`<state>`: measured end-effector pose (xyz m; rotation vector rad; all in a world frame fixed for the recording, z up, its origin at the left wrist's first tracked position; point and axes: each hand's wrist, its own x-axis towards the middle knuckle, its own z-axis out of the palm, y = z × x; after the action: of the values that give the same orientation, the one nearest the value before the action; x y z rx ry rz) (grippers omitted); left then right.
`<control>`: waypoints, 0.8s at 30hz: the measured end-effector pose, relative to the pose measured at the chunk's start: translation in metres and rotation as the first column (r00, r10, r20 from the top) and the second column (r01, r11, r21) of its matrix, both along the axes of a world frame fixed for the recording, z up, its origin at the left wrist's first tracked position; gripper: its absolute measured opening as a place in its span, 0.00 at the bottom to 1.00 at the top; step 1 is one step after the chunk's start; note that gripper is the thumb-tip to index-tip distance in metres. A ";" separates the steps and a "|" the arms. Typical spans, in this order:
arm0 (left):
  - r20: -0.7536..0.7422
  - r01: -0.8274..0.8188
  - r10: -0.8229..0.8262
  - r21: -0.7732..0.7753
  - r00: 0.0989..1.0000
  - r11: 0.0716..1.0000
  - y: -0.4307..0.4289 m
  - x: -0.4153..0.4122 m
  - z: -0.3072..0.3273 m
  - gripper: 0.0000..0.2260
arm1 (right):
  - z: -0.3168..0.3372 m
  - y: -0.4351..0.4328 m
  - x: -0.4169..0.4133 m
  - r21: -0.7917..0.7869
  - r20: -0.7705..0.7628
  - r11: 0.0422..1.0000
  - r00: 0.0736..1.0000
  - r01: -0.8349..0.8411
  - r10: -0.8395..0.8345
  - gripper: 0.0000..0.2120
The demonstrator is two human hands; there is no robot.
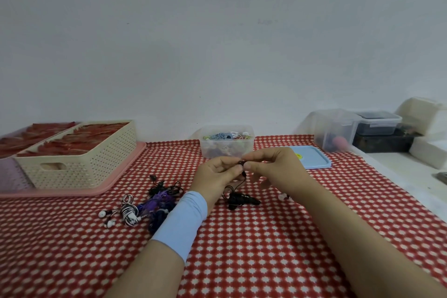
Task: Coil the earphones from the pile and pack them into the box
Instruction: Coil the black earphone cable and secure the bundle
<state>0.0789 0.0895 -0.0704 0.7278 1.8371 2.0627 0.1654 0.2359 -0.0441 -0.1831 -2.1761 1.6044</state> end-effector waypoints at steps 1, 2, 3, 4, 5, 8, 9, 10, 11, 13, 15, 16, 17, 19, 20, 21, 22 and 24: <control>-0.012 -0.009 0.009 0.005 1.000 1.000 0.000 0.000 0.000 0.07 | 0.000 0.001 -0.001 -0.005 0.000 1.000 1.000 0.012 -0.012 0.06; -0.021 -0.019 0.019 0.009 1.000 1.000 0.001 0.000 0.000 0.07 | -0.001 0.001 -0.002 0.000 0.003 1.000 1.000 0.025 -0.025 0.06; -0.024 -0.028 0.028 0.017 0.999 0.999 0.001 0.000 0.000 0.07 | -0.002 0.001 -0.003 0.010 0.006 0.999 0.999 0.036 -0.036 0.06; -0.021 -0.031 0.031 0.029 0.999 0.999 0.002 0.001 0.000 0.07 | -0.002 0.001 -0.003 0.024 0.009 0.999 0.999 0.040 -0.040 0.05; -0.020 -0.032 0.032 0.038 0.999 0.999 0.002 0.001 0.000 0.07 | -0.002 0.002 -0.003 0.039 0.010 0.999 0.999 0.038 -0.038 0.05; -0.031 -0.017 0.018 0.036 0.999 0.999 0.001 0.001 0.001 0.06 | 0.001 0.004 0.000 -0.016 0.036 1.000 0.999 -0.012 0.012 0.04; -0.024 -0.001 0.002 0.035 1.000 0.999 0.001 0.001 0.001 0.06 | 0.002 0.006 0.001 -0.079 0.064 0.996 0.997 -0.039 0.044 0.04; -0.006 0.019 -0.018 0.038 1.000 0.999 0.000 0.001 0.001 0.07 | 0.003 0.009 0.002 -0.145 0.097 0.987 0.992 -0.068 0.082 0.06; 0.018 0.040 -0.041 0.044 0.999 0.998 0.000 0.000 0.002 0.08 | 0.003 0.011 0.003 -0.204 0.128 0.974 0.984 -0.095 0.123 0.06; 0.057 0.083 -0.086 0.054 0.995 0.995 0.000 0.001 0.002 0.08 | 0.003 0.015 0.003 -0.287 0.172 0.949 0.967 -0.132 0.186 0.09; 0.075 0.112 -0.116 0.059 0.990 0.992 0.000 0.002 0.003 0.08 | 0.002 0.016 0.002 -0.332 0.183 0.932 0.959 -0.148 0.217 0.15; 0.084 0.121 -0.126 0.064 0.988 0.991 0.000 0.002 0.003 0.08 | 0.003 0.016 0.002 -0.335 0.186 0.931 0.958 -0.146 0.217 0.17; 0.090 0.125 -0.131 0.068 0.987 0.990 0.000 0.002 0.004 0.08 | 0.003 0.016 0.002 -0.324 0.189 0.935 0.959 -0.141 0.210 0.17; 0.090 0.128 -0.134 0.068 0.987 0.989 0.000 0.003 0.004 0.07 | 0.003 0.015 0.002 -0.284 0.193 0.952 0.966 -0.114 0.174 0.12; 0.090 0.133 -0.138 0.068 0.986 0.989 0.000 0.003 0.005 0.07 | 0.003 0.014 0.003 -0.264 0.188 0.960 0.971 -0.098 0.151 0.09; 0.094 0.137 -0.144 0.072 0.985 0.988 0.000 0.003 0.005 0.07 | 0.002 0.013 0.002 -0.246 0.174 0.965 0.975 -0.089 0.135 0.06; 0.101 0.141 -0.149 0.080 0.984 0.987 -0.001 0.003 0.004 0.07 | 0.002 0.012 0.002 -0.234 0.160 0.969 0.979 -0.085 0.125 0.04; 0.119 0.158 -0.168 0.089 0.979 0.983 -0.002 0.001 0.004 0.07 | 0.002 0.010 0.003 -0.209 0.151 0.975 0.982 -0.079 0.111 0.02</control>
<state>0.0802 0.0875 -0.0661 0.7237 1.5814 2.0355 0.1679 0.2457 -0.0417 -0.2827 -2.1658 1.9272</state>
